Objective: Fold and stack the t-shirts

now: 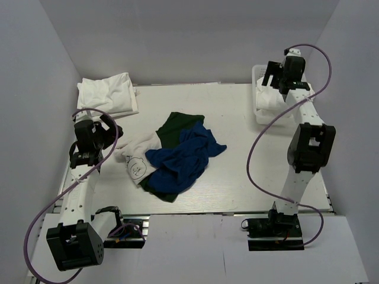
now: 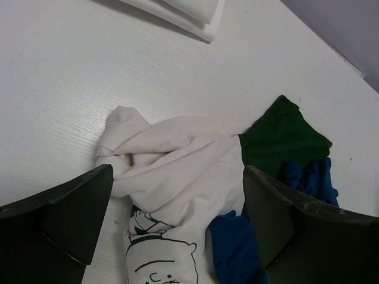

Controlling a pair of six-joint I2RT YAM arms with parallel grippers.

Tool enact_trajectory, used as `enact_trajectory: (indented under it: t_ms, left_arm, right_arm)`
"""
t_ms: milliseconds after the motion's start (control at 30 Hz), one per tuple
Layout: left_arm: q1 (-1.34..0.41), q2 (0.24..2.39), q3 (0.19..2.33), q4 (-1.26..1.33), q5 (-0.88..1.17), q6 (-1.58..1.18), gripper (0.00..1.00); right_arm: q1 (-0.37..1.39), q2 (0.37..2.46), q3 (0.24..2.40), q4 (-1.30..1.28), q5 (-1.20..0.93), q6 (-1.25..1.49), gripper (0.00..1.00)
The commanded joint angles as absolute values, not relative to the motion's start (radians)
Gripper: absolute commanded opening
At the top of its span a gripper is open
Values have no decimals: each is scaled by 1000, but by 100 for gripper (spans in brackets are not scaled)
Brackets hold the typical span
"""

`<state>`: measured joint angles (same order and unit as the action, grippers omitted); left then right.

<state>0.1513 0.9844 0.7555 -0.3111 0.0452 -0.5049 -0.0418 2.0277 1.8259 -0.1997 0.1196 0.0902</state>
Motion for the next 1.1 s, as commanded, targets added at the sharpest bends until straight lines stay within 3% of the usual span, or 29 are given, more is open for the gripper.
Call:
enact_trajectory:
  t_ms: [0,100,233,333,533,833,967,1067]
  left_arm:
    - [156,953,758,-287,83,-499,100]
    - [156,953,739,-265,115,-508,100]
    - [147,963,750,-268,152,-508,100]
    - [147,951,750,-299,115,-508,100]
    - [147,893,721,-258,115,-499,100]
    - [147,939,721,-258,132,-508,100]
    - [147,959,741,-258,123,-508,100]
    - [147,959,741,-258,123,-508,100]
  right_arm:
    - [29,1695,1686,-88,-190,54,90]
    - [103,1584,1413,96,-300,78,90]
    - [285,1607,1391,72,-357,39,90]
    - [461,1635,1327,63,-263,9,90]
    - [637,1673,1186,60,-71,17,90]
    - [764,1848,1201,-57,80,63,90]
    - [772,1977,1320,-181,185,83,90]
    - [772,2003,1325,-207,195,90,76]
